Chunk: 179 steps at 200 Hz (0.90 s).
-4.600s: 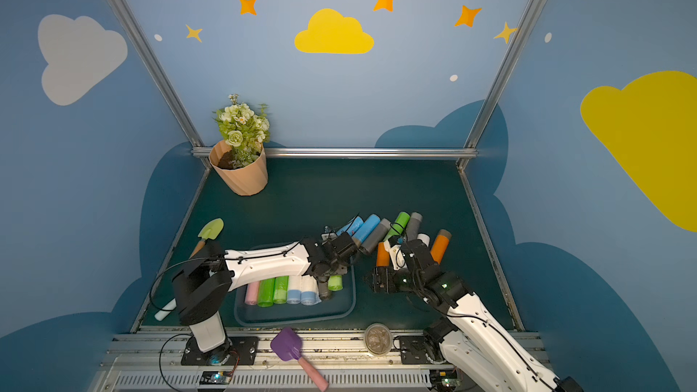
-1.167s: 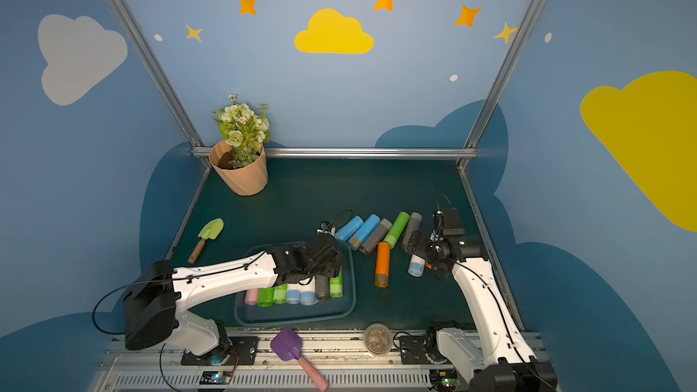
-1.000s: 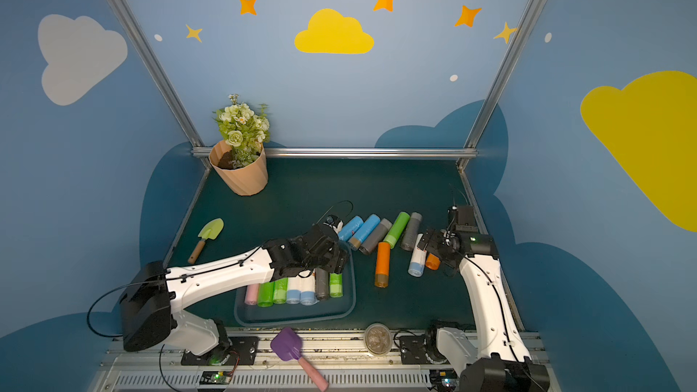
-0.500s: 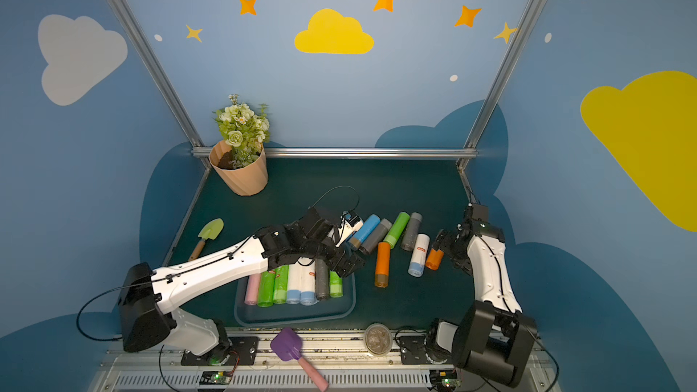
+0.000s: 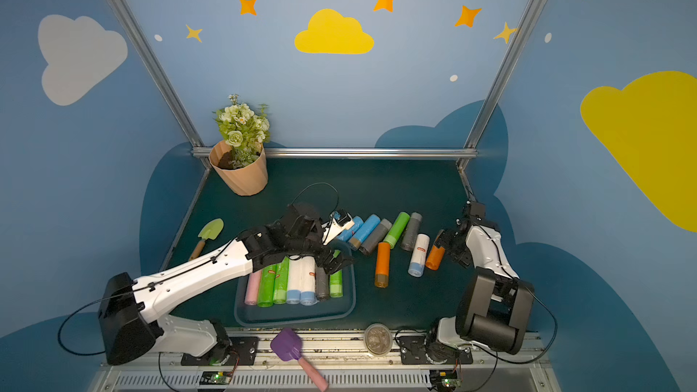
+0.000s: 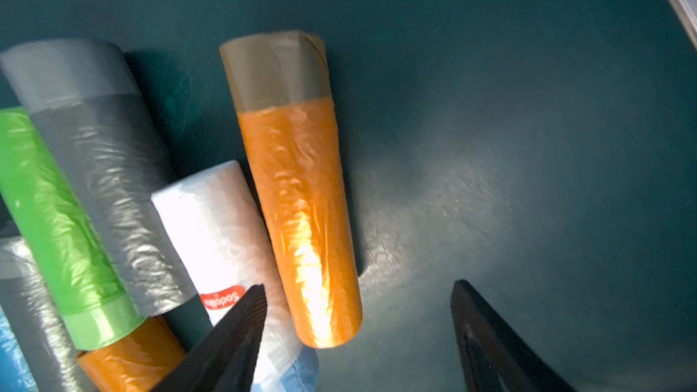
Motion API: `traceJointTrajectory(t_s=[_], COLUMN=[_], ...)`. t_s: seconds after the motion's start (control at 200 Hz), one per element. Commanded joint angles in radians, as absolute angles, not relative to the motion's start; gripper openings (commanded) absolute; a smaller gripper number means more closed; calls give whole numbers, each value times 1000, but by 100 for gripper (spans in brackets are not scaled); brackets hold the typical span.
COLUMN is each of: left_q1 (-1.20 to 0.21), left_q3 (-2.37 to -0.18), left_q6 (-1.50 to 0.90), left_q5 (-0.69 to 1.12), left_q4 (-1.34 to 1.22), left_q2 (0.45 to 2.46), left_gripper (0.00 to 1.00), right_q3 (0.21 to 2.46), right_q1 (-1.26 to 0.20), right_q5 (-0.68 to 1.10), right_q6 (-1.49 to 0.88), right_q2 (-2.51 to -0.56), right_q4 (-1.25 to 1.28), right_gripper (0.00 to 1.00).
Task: Put the roll of trash bags into the storage box
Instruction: Pick up the roll of trash bags from the center of the board.
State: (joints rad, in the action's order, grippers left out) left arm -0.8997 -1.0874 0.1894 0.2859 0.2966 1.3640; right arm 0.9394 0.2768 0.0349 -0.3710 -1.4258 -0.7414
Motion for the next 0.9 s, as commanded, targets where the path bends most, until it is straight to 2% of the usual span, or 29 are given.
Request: traceJointTrajectory(t_s=[0.0,0.125,0.531,0.776,0.891], left_q1=[-941,-944,-931,-927,-926], left_q3=[-1051,-1080,-1080,-1094,-1100], left_q6=[275,293,256,245,244], left_q5=[176,103,156,170,175], left_q4=[245,297,281,292,297], left_q2=[1331,1327,1319,1341,1350], left_gripper=[100,100,100,100,100], right_q3=[941,960,964,968,979], right_q1=[290,296,295,266,250], right_q5=[56,69,89,113,116], right_q6=[-355,-351,-359,-358,-359], right_q2=[-1441,-1491,-1587,-1600,-1621], right_q4=[-701,-701,-629,-595,-589], right_gripper=[73,70,63,62,59])
